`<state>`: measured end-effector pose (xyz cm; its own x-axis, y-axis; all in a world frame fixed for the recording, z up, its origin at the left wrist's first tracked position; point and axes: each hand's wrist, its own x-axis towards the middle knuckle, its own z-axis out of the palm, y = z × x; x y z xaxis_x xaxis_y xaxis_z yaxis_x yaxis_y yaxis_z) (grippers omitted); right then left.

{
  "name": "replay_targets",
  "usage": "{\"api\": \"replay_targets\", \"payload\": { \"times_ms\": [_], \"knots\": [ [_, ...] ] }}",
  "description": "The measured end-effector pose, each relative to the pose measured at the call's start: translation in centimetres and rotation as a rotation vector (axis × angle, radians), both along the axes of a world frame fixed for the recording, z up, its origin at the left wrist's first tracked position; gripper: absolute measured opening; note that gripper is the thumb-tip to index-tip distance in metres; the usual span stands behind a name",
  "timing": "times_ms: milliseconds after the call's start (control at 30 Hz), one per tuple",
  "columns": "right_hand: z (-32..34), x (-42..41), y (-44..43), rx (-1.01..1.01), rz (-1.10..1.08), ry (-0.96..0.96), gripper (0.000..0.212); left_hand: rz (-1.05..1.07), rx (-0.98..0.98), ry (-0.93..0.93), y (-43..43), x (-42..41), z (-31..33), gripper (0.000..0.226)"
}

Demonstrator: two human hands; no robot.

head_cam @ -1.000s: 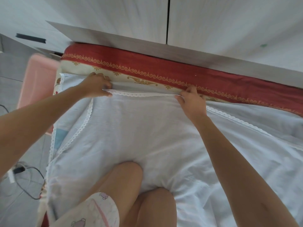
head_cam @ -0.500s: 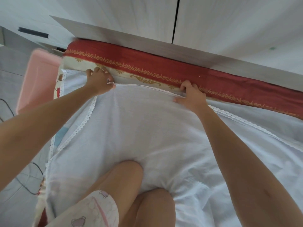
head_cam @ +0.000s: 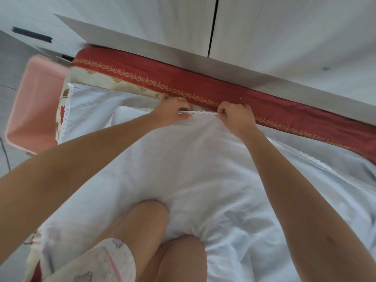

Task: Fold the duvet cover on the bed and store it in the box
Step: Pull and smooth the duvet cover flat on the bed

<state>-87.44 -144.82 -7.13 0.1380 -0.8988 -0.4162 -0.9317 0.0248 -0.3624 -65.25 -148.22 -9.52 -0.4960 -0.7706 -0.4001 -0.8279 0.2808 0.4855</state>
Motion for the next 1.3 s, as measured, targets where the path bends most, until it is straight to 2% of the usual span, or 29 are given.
{"api": "replay_targets", "payload": {
  "times_ms": [133, 233, 300, 367, 433, 500, 533, 600, 700, 767, 900, 1000, 1100, 1300],
  "knots": [
    [-1.1, -0.2, 0.8, 0.075, -0.106, -0.057, 0.019, 0.200, 0.092, 0.061, -0.4, -2.7, -0.4, 0.019],
    [-1.6, -1.1, 1.4, 0.123, -0.052, 0.004, 0.039, 0.318, 0.155, 0.095, -0.8, -3.3, -0.2, 0.015],
    [-2.0, -2.2, 1.7, 0.049, -0.047, 0.114, 0.029, 0.376, 0.181, 0.071, -0.8, -3.5, -0.2, 0.022],
    [-2.2, -3.8, 1.8, 0.003, -0.148, 0.180, 0.018, 0.423, 0.176, 0.033, -0.7, -3.7, -0.5, 0.024],
    [-2.2, -6.2, 2.0, -0.033, -0.252, 0.210, 0.021, 0.457, 0.128, -0.005, -0.3, -4.3, -0.6, 0.019],
    [-1.7, -8.8, 3.0, -0.080, -0.371, 0.140, 0.021, 0.356, -0.012, -0.125, 0.6, -5.0, -0.7, 0.015],
    [-1.2, -10.1, 4.1, -0.121, -0.392, 0.117, 0.020, 0.261, -0.099, -0.186, 1.3, -5.5, -0.8, 0.021],
    [-0.3, -12.4, 6.5, -0.196, -0.319, 0.137, 0.019, 0.147, -0.229, -0.215, 2.5, -6.3, -1.3, 0.031],
    [0.6, -15.4, 10.2, -0.040, -0.240, 0.246, 0.029, 0.121, -0.295, -0.225, 4.0, -7.4, -2.4, 0.026],
    [0.7, -17.2, 12.3, 0.068, -0.337, 0.346, 0.031, 0.143, -0.304, -0.244, 5.1, -7.7, -3.2, 0.028],
    [0.1, -19.7, 14.7, 0.074, -0.575, 0.435, 0.028, 0.077, -0.396, -0.214, 5.0, -7.9, -3.4, 0.024],
    [-0.5, -20.6, 14.2, 0.003, -0.768, 0.346, 0.029, 0.045, -0.430, -0.214, 4.5, -7.7, -3.4, 0.021],
    [-1.6, -22.0, 12.7, -0.053, -0.858, 0.243, 0.033, 0.025, -0.424, -0.228, 4.7, -8.2, -4.1, 0.020],
    [-3.1, -21.2, 12.7, -0.133, -1.083, 0.084, 0.024, 0.023, -0.374, -0.270, 4.3, -8.2, -4.5, 0.024]
  ]
}}
